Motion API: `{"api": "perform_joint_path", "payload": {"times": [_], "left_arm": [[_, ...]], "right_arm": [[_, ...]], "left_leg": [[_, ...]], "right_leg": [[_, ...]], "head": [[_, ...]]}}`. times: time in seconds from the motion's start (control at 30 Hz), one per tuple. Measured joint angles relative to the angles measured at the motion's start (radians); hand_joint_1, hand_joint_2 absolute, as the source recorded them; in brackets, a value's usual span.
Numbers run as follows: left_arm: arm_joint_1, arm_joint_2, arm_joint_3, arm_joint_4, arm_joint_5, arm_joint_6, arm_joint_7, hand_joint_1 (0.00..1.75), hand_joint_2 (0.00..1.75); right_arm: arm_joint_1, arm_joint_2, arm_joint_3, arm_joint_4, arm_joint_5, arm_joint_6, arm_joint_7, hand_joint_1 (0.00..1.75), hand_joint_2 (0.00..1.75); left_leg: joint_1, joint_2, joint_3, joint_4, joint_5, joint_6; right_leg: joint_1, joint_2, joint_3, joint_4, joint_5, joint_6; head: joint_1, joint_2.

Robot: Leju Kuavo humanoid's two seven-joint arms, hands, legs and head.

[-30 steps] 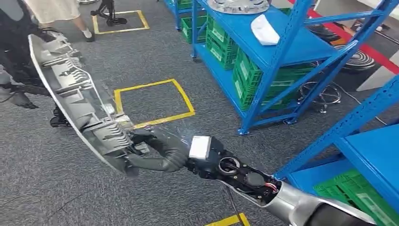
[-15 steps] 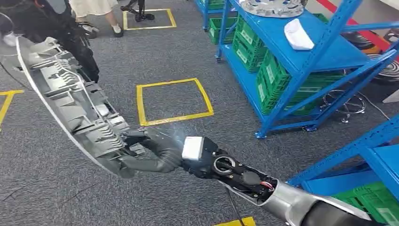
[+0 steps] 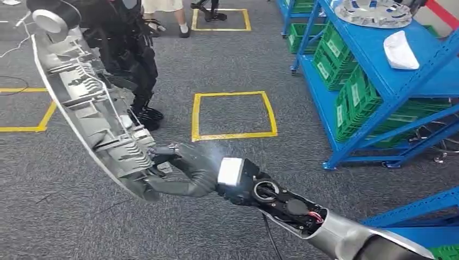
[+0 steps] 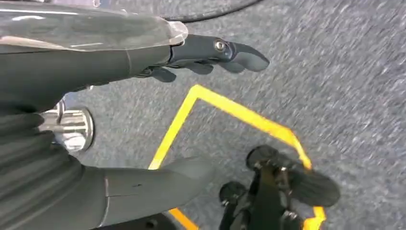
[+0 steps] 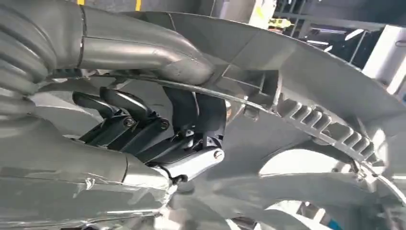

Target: Take the parts from the cabinet and place them on the table.

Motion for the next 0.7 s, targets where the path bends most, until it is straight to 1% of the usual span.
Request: {"api": "perform_joint_path", "payload": {"times": [0.03,0.07,0.1,0.13,0.17,0.2,0.23,0.27,0.3,0.33,0.37,0.4,0.43,0.47,0.5,0.53,0.57,0.6,0.63,0.67,0.7], "left_arm": [[0.001,0.003,0.000,0.000,0.000,0.000,0.000,0.00,1.75],[-0.001,0.002,0.000,0.000,0.000,0.000,0.000,0.00,1.75],[-0.003,0.002,0.000,0.000,0.000,0.000,0.000,0.00,1.75],[-0.005,0.002,0.000,0.000,0.000,0.000,0.000,0.00,1.75],[-0.004,0.002,0.000,0.000,-0.001,0.000,0.000,0.00,1.75],[-0.004,0.002,0.000,0.000,-0.001,0.000,0.000,0.00,1.75],[-0.003,0.003,-0.001,0.000,-0.002,0.000,0.000,0.00,1.75],[-0.002,0.003,-0.001,0.000,-0.003,0.000,0.000,0.00,1.75],[-0.001,0.007,-0.001,0.000,-0.003,0.000,0.000,0.00,1.75],[-0.002,0.008,-0.001,0.000,-0.002,0.000,0.000,0.00,1.75],[-0.005,0.006,-0.001,0.000,-0.002,0.000,0.000,0.00,1.75],[-0.006,0.006,-0.001,0.000,-0.001,0.000,0.000,0.00,1.75],[-0.006,0.007,-0.001,0.000,0.000,-0.001,0.000,0.00,1.75],[-0.005,0.008,-0.001,0.000,0.000,-0.001,0.000,0.00,1.75],[-0.004,0.007,-0.001,0.000,0.000,-0.001,0.000,0.00,1.75],[-0.004,0.007,-0.001,0.000,0.001,-0.001,0.000,0.00,1.75],[-0.004,0.007,-0.001,0.000,0.002,-0.001,0.000,0.00,1.75],[-0.005,0.007,-0.001,0.000,0.002,-0.001,0.000,0.00,1.75],[-0.006,0.007,-0.001,0.000,0.003,-0.001,0.000,0.00,1.75],[-0.006,0.007,-0.001,0.000,0.003,-0.001,0.000,0.00,1.75],[-0.006,0.007,-0.001,0.000,0.003,-0.001,0.000,0.00,1.75]], "right_arm": [[0.001,0.000,0.000,-0.003,0.001,0.000,0.002,1.75,1.75],[0.001,0.000,0.000,-0.004,0.002,0.000,0.002,1.75,1.75],[-0.001,0.000,0.000,-0.005,0.002,-0.001,0.001,1.75,1.75],[0.001,0.000,0.000,-0.005,0.002,-0.002,0.000,1.75,1.75],[0.002,0.000,0.000,-0.005,0.002,-0.004,0.001,1.75,1.75],[0.004,-0.001,0.000,-0.005,0.003,-0.005,0.002,1.75,1.75],[0.006,-0.001,0.000,-0.005,0.005,-0.007,0.004,1.75,1.75],[0.007,-0.003,0.000,-0.005,0.005,-0.006,0.006,1.75,1.75],[0.007,-0.003,0.000,-0.005,0.006,-0.007,0.008,1.75,1.75],[0.006,-0.003,0.000,-0.005,0.008,-0.007,0.011,1.75,1.75],[0.006,-0.003,0.000,-0.008,0.013,-0.006,0.013,1.75,1.75],[0.004,-0.003,0.000,-0.009,0.015,-0.006,0.015,1.75,1.75],[0.004,-0.003,0.001,-0.011,0.018,-0.002,0.016,1.75,1.75],[0.004,-0.003,0.002,-0.011,0.021,0.001,0.016,1.75,1.75],[0.004,-0.003,0.003,-0.012,0.025,0.002,0.016,1.75,1.75],[0.003,-0.003,0.005,-0.014,0.028,0.005,0.016,1.75,1.75],[0.003,-0.003,0.006,-0.015,0.032,0.009,0.016,1.75,1.75],[0.003,-0.004,0.006,-0.015,0.035,0.012,0.015,1.75,1.75],[0.003,-0.005,0.006,-0.015,0.037,0.013,0.015,1.75,1.75],[0.004,-0.005,0.007,-0.015,0.041,0.017,0.014,1.75,1.75],[0.005,-0.006,0.009,-0.015,0.047,0.020,0.014,1.75,1.75]], "left_leg": [[-0.002,0.024,-0.002,0.010,-0.007,0.002],[-0.008,0.070,-0.020,0.042,-0.036,-0.002],[-0.007,0.096,-0.057,0.120,-0.084,-0.004],[-0.006,0.107,-0.094,0.201,-0.122,-0.008],[-0.005,0.112,-0.127,0.275,-0.151,-0.012],[-0.004,0.116,-0.147,0.320,-0.160,-0.016],[-0.002,0.120,-0.139,0.308,-0.144,-0.020],[0.002,0.124,-0.105,0.247,-0.109,-0.023],[0.005,0.131,-0.055,0.155,-0.068,-0.026],[0.007,0.150,0.001,0.059,-0.031,-0.029],[0.002,0.185,0.026,0.006,-0.037,-0.026],[0.001,0.166,0.025,0.005,-0.028,-0.013],[0.002,0.157,0.022,0.010,-0.031,-0.004],[-0.002,0.151,0.021,0.013,-0.032,0.001],[-0.002,0.143,0.019,0.012,-0.031,0.008],[0.002,0.136,0.021,0.009,-0.029,0.015],[0.003,0.130,0.021,0.009,-0.028,0.019],[0.003,0.124,0.020,0.009,-0.026,0.024],[0.002,0.116,0.019,0.009,-0.026,0.025],[-0.001,0.107,0.019,0.009,-0.025,0.028],[-0.003,0.098,0.019,0.009,-0.025,0.028]], "right_leg": [[-0.013,-0.019,0.012,-0.025,0.014,0.006],[-0.012,-0.023,0.015,-0.035,0.019,0.003],[-0.012,-0.037,0.012,-0.035,0.021,0.001],[-0.011,-0.047,0.011,-0.034,0.021,0.001],[-0.011,-0.058,0.010,-0.034,0.020,0.002],[-0.011,-0.070,0.009,-0.033,0.019,0.002],[-0.012,-0.079,0.009,-0.033,0.018,0.003],[-0.013,-0.088,0.009,-0.031,0.017,0.005],[-0.015,-0.095,0.009,-0.027,0.014,0.010],[-0.017,-0.101,0.009,-0.019,0.009,0.016],[-0.011,-0.107,0.004,-0.008,0.000,0.026],[-0.006,-0.110,0.002,0.000,-0.007,0.030],[-0.006,-0.114,0.005,0.000,-0.007,0.032],[-0.006,-0.120,0.007,-0.002,-0.007,0.035],[-0.007,-0.127,0.008,0.001,-0.009,0.038],[-0.012,-0.113,0.005,0.009,-0.021,0.045],[-0.016,-0.075,-0.006,0.046,-0.050,0.050],[-0.019,-0.061,-0.035,0.114,-0.090,0.054],[-0.018,-0.055,-0.078,0.207,-0.133,0.057],[-0.018,-0.054,-0.119,0.294,-0.166,0.058],[-0.018,-0.053,-0.145,0.346,-0.177,0.058]], "head": [[-0.003,0.000],[-0.012,0.000],[-0.021,0.000],[-0.028,0.000],[-0.030,0.000],[-0.032,0.000],[-0.034,0.000],[-0.035,0.000],[-0.035,0.000],[-0.037,0.000],[-0.041,0.000],[-0.040,0.000],[-0.030,0.000],[-0.026,0.000],[-0.026,0.000],[-0.027,0.000],[-0.022,0.000],[-0.015,0.000],[-0.009,0.000],[-0.005,0.000],[-0.003,0.000]]}}
